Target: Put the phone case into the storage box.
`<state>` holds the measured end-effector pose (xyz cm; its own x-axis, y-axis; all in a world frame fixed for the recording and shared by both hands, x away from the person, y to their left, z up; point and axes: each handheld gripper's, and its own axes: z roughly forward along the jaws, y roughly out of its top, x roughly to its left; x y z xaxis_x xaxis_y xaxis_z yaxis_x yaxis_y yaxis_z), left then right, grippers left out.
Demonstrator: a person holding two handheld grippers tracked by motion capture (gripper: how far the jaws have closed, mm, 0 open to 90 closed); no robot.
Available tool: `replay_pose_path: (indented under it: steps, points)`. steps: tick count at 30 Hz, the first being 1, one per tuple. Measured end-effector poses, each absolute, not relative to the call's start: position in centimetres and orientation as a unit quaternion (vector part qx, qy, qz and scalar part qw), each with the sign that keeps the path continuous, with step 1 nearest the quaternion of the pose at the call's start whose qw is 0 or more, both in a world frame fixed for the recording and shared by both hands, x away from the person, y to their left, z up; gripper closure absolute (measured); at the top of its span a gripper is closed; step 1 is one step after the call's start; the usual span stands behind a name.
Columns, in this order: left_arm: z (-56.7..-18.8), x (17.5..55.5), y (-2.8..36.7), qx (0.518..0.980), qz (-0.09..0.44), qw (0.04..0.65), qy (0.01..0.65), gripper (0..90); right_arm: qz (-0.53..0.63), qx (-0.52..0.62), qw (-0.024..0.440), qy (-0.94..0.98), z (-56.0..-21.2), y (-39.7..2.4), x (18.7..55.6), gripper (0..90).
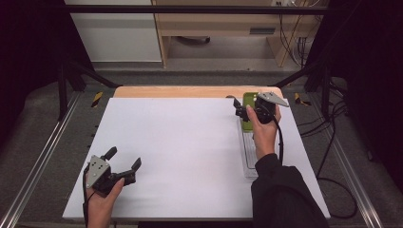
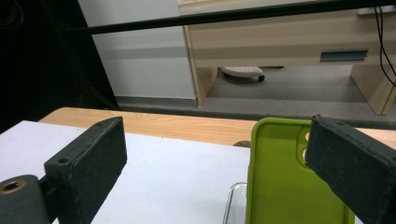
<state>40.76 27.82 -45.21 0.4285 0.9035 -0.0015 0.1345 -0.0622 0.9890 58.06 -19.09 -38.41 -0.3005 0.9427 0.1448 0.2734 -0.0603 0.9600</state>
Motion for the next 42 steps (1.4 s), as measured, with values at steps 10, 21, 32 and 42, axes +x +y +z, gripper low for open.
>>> replay_pose_path:
  steps: [10,21,32,42]
  points:
    - [-45.1,40.4,28.3,0.635,0.352,0.551,0.412,2.7,0.537,0.486,0.318,0.611,-37.0,-19.5,56.4,5.4]
    - [-45.0,39.4,29.6,0.630,0.356,0.549,0.418,2.6,0.539,0.481,0.314,0.617,-36.2,-19.6,55.3,5.5]
    - [-44.9,38.3,31.1,0.625,0.357,0.548,0.425,2.5,0.539,0.474,0.315,0.621,-35.5,-20.1,54.4,5.3]
    - [-44.9,38.3,31.6,0.621,0.354,0.553,0.429,2.4,0.532,0.465,0.322,0.630,-35.1,-20.8,53.5,5.3]
